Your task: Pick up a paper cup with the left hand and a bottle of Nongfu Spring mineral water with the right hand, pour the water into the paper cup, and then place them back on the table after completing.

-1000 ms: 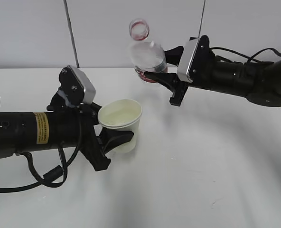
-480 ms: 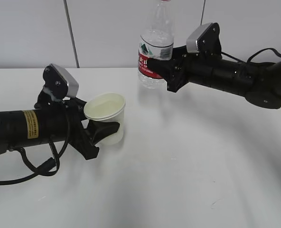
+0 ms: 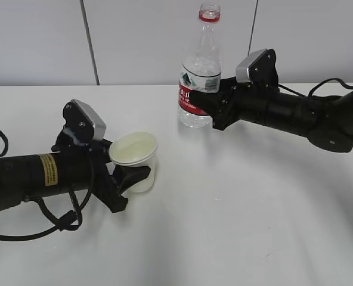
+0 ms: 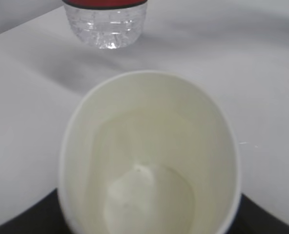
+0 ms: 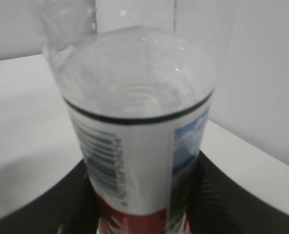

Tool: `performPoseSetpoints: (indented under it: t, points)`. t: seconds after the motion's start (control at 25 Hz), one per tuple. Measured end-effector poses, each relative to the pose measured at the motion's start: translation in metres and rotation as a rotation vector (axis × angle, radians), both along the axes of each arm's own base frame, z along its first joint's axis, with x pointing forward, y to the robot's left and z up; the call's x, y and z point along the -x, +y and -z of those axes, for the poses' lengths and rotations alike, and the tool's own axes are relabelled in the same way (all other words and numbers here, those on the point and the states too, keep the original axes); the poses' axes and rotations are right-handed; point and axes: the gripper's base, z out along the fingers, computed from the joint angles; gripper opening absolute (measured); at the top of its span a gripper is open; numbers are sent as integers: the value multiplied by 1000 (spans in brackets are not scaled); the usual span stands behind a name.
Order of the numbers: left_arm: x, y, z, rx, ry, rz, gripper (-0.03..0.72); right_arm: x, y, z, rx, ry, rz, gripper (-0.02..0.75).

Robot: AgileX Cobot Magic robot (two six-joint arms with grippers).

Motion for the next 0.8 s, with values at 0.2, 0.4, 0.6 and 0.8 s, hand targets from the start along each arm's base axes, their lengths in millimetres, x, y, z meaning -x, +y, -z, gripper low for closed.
performPoseSetpoints:
  t: [0.2, 0.4, 0.6, 0.8]
  points:
    - [-4, 3, 11, 9, 0, -34, 386, -1, 0, 17, -29, 29, 9, 345]
    - [-7, 5, 19, 16, 25, -73, 386, -2, -1, 25, -10, 45, 15, 345]
    - [-8, 6, 23, 23, 35, -83, 386, -2, 0, 29, -2, 38, 8, 345]
    - [-9, 7, 24, 30, 38, -103, 386, -1, 1, 32, -11, 25, -6, 345]
